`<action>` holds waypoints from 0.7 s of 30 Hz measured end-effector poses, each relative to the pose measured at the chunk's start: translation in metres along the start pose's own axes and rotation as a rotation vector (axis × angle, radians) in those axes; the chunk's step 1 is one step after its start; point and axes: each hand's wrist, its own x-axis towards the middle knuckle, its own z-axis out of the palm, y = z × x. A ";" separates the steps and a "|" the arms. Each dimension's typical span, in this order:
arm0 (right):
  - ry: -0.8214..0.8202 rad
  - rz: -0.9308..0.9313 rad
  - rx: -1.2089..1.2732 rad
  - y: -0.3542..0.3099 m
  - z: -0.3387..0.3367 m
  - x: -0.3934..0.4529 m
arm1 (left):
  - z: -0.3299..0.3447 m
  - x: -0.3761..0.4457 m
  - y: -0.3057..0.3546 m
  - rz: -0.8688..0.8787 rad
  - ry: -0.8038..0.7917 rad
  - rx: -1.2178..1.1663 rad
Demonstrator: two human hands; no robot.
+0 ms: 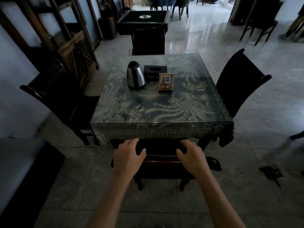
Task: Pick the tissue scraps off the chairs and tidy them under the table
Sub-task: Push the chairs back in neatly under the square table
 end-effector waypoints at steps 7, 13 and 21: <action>0.082 -0.193 -0.138 -0.066 0.006 0.025 | -0.049 0.019 -0.015 0.102 0.088 0.086; 0.041 -0.337 -0.169 -0.141 0.047 0.052 | -0.084 0.045 -0.082 0.056 0.179 0.098; -0.034 -0.444 -0.168 -0.298 0.149 0.099 | -0.141 0.104 -0.241 -0.086 0.188 0.094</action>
